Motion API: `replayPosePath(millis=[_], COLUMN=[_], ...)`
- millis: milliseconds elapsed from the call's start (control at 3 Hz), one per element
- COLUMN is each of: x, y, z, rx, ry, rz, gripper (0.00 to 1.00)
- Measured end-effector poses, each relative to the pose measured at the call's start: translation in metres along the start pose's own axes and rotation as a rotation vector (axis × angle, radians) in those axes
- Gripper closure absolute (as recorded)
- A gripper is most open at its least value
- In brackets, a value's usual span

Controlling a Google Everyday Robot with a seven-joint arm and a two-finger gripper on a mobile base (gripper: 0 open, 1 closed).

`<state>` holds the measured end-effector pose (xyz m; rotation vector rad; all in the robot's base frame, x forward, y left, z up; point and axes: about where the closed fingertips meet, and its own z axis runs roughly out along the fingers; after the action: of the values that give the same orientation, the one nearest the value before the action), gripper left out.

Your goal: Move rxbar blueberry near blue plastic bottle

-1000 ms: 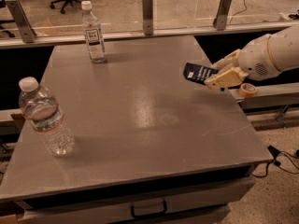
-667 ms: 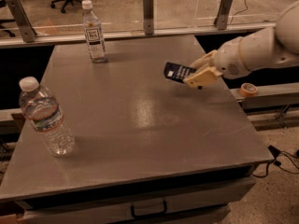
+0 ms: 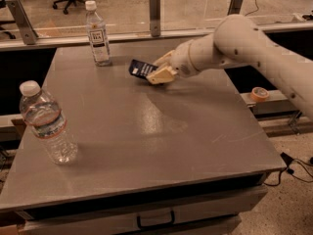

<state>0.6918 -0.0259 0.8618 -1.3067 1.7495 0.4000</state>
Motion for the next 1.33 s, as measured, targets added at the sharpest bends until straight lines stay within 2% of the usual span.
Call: replayPosePath(millis=[333, 667, 1333], x=[-0.010, -0.012, -0.035], y=[-0.005, -0.007, -0.033], z=[0.013, 0.021, 0.066], rx=[0.020, 0.044, 0.125], ry=[-0.018, -0.032, -0.102], rz=[-0.008, 0.010, 0.070], gripper=[1.00, 1.00, 1.00])
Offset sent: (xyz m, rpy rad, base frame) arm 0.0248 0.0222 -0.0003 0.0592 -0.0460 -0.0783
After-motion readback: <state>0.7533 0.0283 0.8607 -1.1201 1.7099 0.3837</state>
